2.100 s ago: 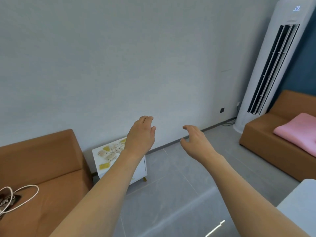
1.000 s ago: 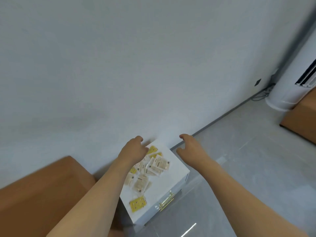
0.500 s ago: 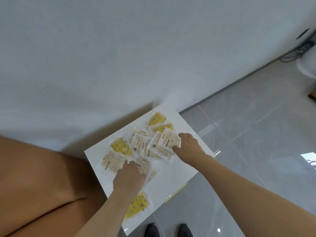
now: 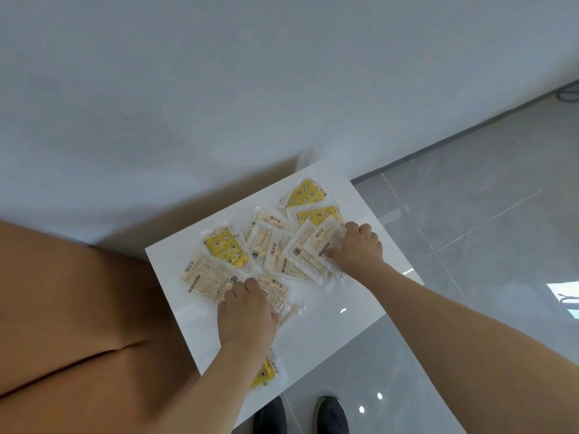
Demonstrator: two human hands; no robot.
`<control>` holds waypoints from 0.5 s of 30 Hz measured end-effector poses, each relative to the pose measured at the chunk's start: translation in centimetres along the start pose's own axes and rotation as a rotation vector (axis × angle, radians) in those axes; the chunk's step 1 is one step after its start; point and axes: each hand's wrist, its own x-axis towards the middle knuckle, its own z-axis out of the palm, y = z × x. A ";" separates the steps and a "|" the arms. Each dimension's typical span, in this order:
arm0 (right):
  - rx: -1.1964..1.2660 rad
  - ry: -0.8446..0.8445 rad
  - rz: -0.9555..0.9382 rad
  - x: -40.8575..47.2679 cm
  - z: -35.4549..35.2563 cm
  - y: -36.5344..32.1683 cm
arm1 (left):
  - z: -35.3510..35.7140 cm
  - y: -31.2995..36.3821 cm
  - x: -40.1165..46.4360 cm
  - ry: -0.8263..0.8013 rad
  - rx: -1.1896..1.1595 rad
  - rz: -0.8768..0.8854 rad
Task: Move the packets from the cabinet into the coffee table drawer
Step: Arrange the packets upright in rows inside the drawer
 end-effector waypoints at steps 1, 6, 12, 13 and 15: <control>0.028 -0.006 0.032 0.1 0.1 0.0 | 0.1 -0.1 0.2 -0.014 -0.014 -0.006; 0.158 -0.078 0.175 0.1 0.2 0.8 | 0.0 -0.3 0.5 -0.078 -0.065 0.027; 0.327 -0.085 0.181 -0.2 -0.1 1.8 | -0.9 -1.7 -0.6 -0.014 -0.232 0.080; 0.413 -0.080 0.171 -0.4 -0.1 2.1 | -1.1 -2.2 -0.8 -0.033 -0.320 0.073; 0.647 -0.079 0.169 -0.8 -0.3 2.8 | -1.4 -3.1 -1.2 -0.120 -0.514 0.025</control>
